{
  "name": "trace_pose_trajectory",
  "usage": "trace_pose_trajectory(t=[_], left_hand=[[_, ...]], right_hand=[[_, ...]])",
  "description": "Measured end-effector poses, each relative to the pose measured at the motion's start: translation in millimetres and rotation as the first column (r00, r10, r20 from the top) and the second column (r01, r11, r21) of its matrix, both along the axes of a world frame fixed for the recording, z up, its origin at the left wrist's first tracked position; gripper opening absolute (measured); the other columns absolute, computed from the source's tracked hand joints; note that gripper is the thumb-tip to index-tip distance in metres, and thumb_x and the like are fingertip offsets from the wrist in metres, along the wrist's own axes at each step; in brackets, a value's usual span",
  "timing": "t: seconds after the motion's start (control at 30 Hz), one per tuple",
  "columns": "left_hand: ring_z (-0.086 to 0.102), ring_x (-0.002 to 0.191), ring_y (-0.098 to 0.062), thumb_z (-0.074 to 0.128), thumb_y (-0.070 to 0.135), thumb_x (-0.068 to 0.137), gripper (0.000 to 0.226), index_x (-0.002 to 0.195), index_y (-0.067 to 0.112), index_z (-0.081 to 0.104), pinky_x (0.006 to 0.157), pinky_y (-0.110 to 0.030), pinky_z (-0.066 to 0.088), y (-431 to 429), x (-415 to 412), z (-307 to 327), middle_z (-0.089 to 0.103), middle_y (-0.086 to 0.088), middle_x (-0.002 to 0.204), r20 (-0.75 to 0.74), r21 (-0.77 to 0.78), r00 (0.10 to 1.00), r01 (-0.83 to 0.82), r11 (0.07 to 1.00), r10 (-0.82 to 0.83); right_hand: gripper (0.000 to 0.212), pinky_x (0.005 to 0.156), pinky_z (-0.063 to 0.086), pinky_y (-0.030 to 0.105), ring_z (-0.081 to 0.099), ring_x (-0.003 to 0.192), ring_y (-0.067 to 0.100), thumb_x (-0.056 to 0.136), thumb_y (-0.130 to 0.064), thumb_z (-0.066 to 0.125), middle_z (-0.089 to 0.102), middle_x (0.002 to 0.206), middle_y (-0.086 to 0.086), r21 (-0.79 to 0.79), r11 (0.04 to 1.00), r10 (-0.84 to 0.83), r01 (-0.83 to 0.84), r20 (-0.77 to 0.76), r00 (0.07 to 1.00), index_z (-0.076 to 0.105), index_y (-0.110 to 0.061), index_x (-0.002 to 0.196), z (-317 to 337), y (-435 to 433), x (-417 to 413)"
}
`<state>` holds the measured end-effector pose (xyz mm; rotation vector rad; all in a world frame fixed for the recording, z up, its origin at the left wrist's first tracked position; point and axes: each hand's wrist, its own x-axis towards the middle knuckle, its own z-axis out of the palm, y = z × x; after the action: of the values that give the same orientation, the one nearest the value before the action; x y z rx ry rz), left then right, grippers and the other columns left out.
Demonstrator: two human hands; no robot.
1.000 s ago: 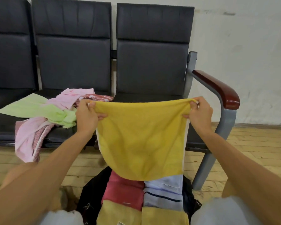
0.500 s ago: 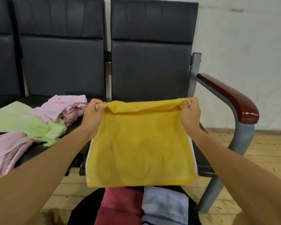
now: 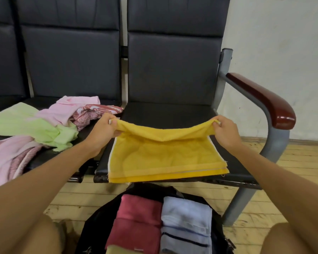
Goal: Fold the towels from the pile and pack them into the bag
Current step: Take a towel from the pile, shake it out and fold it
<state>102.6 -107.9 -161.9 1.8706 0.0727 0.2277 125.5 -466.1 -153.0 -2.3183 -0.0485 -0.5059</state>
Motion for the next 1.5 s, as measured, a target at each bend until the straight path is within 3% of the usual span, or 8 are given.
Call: trace_pose_trajectory(t=[0.13, 0.3, 0.5, 0.63, 0.83, 1.1, 1.33, 1.5], left_hand=[[0.067, 0.087, -0.023, 0.040, 0.024, 0.103, 0.014, 0.101, 0.012, 0.049, 0.078, -0.034, 0.055, 4.0, -18.4, -5.6, 0.057, -0.005, 0.099, -0.171, 0.220, 0.983, 0.112, 0.969, -0.075], [0.053, 0.086, -0.024, 0.038, 0.031, 0.101, 0.012, 0.109, 0.022, 0.035, 0.078, -0.041, 0.045, 6.8, -21.0, -18.8, 0.053, -0.012, 0.098, -0.394, 0.558, 0.900, 0.397, 0.729, -0.189], [0.054, 0.083, -0.021, 0.040, -0.005, 0.087, 0.044, 0.110, 0.030, 0.052, 0.064, -0.030, 0.043, 15.4, -4.2, -35.2, 0.057, 0.000, 0.096, -0.280, 0.573, 0.930, 0.361, 0.736, -0.238], [0.058, 0.100, -0.003, 0.053, 0.005, 0.094, 0.038, 0.088, 0.040, 0.065, 0.080, -0.010, 0.040, 16.5, 1.6, -37.8, 0.064, 0.020, 0.102, -0.081, 0.516, 0.966, 0.252, 0.818, -0.246], [0.058, 0.106, 0.004, 0.058, 0.011, 0.095, 0.025, 0.097, 0.031, 0.073, 0.092, -0.017, 0.042, 18.3, -7.9, -23.7, 0.068, 0.012, 0.110, 0.067, 0.334, 0.976, 0.175, 0.926, -0.209], [0.059, 0.106, 0.003, 0.058, 0.012, 0.094, 0.022, 0.097, 0.025, 0.076, 0.090, -0.014, 0.039, 21.1, -35.3, -9.3, 0.071, 0.012, 0.108, 0.020, 0.248, 0.972, 0.220, 0.943, -0.232], [0.054, 0.117, -0.005, 0.057, 0.027, 0.096, 0.021, 0.094, 0.033, 0.077, 0.104, -0.031, 0.040, 24.1, -43.1, -10.7, 0.064, 0.016, 0.120, -0.341, 0.380, 0.889, 0.426, 0.821, -0.304], [0.053, 0.106, -0.014, 0.053, 0.024, 0.097, 0.021, 0.104, 0.018, 0.072, 0.085, -0.026, 0.037, 15.6, -30.8, -14.3, 0.060, 0.002, 0.116, -0.170, 0.586, 0.984, 0.147, 0.797, -0.056]], right_hand=[[0.028, 0.075, 0.036, 0.027, 0.051, 0.091, 0.019, 0.102, -0.013, 0.040, 0.062, 0.108, 0.009, -0.293, 0.943, 0.092, -0.159, -0.232, 0.968, 0.064, -0.009, 0.116, -4.2, -8.2, -24.4], [0.033, 0.054, 0.038, 0.015, 0.052, 0.064, 0.011, 0.099, -0.011, 0.041, 0.066, 0.102, 0.009, -0.488, 0.816, 0.137, -0.308, -0.354, 0.925, 0.063, -0.014, 0.124, -10.2, -4.6, -24.6], [0.025, 0.054, 0.044, 0.018, 0.056, 0.064, 0.016, 0.094, -0.009, 0.049, 0.067, 0.089, 0.008, -0.499, 0.812, 0.144, -0.302, -0.330, 0.933, 0.067, -0.014, 0.111, -25.7, -0.8, -5.0], [0.022, 0.048, 0.037, 0.014, 0.047, 0.059, 0.011, 0.097, -0.007, 0.048, 0.059, 0.080, 0.002, -0.459, 0.851, 0.143, -0.255, -0.265, 0.954, 0.066, -0.015, 0.106, -28.9, 1.8, -1.1], [0.020, 0.051, 0.036, 0.020, 0.051, 0.061, 0.012, 0.095, -0.002, 0.048, 0.065, 0.084, 0.008, -0.385, 0.907, 0.145, -0.172, -0.098, 0.985, 0.063, -0.015, 0.099, -26.6, -4.6, -7.5], [0.017, 0.049, 0.040, 0.023, 0.052, 0.056, 0.013, 0.099, -0.006, 0.045, 0.059, 0.071, 0.000, -0.387, 0.896, 0.211, -0.216, -0.055, 0.976, 0.056, -0.019, 0.100, -12.5, -15.7, -32.4], [0.030, 0.073, 0.051, 0.029, 0.061, 0.082, 0.017, 0.098, -0.012, 0.042, 0.065, 0.111, 0.004, -0.476, 0.794, 0.141, -0.379, -0.462, 0.875, 0.064, -0.018, 0.118, -9.0, -18.0, -43.5], [0.042, 0.075, 0.047, 0.034, 0.062, 0.095, 0.034, 0.100, -0.034, 0.047, 0.065, 0.107, 0.023, -0.382, 0.872, 0.097, -0.305, -0.476, 0.874, 0.068, 0.002, 0.108, -8.0, -12.4, -39.8]])
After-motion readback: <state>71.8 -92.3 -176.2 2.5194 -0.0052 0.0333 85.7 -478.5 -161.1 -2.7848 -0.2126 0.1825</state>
